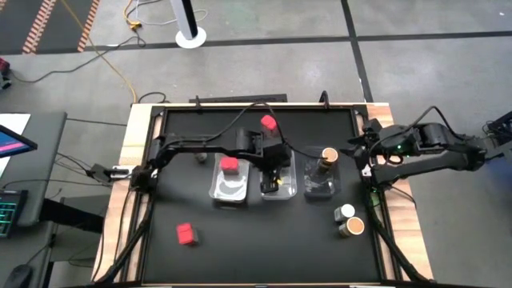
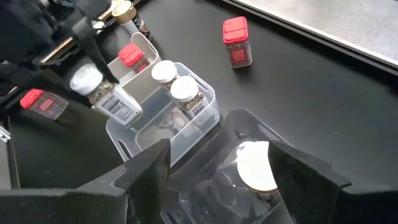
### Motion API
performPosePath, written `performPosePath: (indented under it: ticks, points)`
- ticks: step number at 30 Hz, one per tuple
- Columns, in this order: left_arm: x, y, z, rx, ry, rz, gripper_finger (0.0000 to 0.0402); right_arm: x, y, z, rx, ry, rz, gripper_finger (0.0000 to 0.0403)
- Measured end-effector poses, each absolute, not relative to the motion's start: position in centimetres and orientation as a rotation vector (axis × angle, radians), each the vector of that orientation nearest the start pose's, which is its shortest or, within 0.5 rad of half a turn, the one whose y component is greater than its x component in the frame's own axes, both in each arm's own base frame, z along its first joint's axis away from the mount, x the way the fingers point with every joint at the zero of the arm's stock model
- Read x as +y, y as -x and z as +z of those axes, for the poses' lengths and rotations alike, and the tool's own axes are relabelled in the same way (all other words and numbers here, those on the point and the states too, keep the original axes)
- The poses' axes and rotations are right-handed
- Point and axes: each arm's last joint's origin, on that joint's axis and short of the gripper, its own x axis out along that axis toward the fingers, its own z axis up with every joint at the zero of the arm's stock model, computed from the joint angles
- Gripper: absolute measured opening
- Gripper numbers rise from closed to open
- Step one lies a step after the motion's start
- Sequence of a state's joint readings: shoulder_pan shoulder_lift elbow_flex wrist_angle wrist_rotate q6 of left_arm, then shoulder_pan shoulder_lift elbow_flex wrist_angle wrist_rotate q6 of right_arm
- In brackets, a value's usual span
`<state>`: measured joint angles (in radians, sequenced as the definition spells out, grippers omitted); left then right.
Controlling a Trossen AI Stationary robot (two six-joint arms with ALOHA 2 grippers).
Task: Sort spices by type
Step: Put the left white seasoning bottle into the transparent bin
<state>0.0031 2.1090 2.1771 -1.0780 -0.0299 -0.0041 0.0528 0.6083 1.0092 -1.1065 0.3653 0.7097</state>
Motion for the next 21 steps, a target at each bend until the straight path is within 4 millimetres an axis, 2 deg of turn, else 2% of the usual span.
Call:
performPosePath:
  ticks: [5, 10, 21]
  points:
    - [-0.1, -44.9, 30.2, 1.053, -0.019, 0.023, 0.0201, -0.6, -7.8, 34.4, 0.552, -0.528, -0.527, 0.0296]
    - [-0.1, -45.3, 29.2, 1.043, -0.064, -0.005, 0.0201, -0.7, -7.8, 34.4, 0.550, -0.531, -0.537, 0.0296]
    - [1.1, -45.4, 25.6, 1.088, -0.054, -0.026, 0.0201, -1.0, -7.8, 34.4, 0.541, -0.541, -0.572, 0.0296]
